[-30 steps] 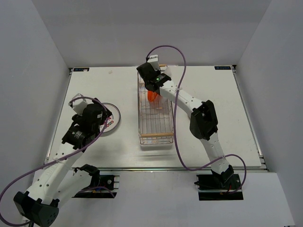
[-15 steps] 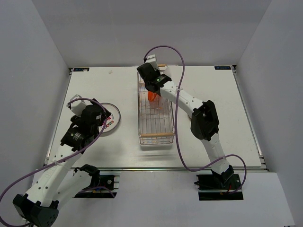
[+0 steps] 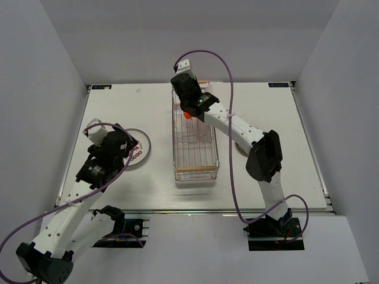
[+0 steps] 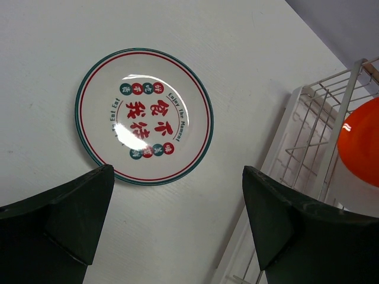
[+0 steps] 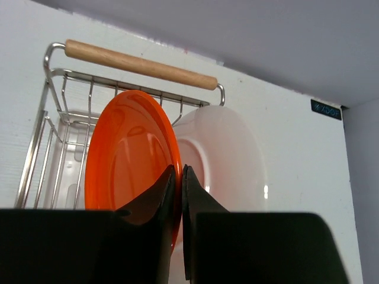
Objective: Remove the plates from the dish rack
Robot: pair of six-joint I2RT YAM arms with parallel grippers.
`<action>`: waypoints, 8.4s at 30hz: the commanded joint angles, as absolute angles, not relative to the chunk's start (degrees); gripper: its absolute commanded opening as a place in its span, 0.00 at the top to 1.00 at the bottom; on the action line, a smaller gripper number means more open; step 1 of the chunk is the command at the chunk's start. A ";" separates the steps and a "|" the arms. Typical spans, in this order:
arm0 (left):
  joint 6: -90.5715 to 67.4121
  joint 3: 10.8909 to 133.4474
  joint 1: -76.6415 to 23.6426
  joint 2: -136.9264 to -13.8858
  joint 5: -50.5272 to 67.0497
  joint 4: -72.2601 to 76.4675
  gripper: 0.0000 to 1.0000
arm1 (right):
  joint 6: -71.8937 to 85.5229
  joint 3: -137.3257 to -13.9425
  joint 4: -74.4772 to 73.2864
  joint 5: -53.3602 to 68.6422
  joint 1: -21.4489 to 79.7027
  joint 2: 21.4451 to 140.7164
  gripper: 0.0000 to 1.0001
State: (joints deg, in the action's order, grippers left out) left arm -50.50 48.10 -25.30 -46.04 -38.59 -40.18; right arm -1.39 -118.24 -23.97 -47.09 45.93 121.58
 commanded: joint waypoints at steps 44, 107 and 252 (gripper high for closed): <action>-41.49 53.44 -25.49 -54.58 -25.84 -35.77 0.02 | 23.11 -51.16 -6.07 -8.88 -1.05 78.75 1.00; -17.22 129.81 -49.13 -125.33 -44.99 -48.78 0.02 | 27.34 -52.12 -19.60 -16.87 -2.55 71.02 0.11; -36.11 84.38 -21.63 -76.12 -35.77 -35.06 1.00 | 25.31 -54.84 -22.59 -17.40 -2.99 75.41 0.11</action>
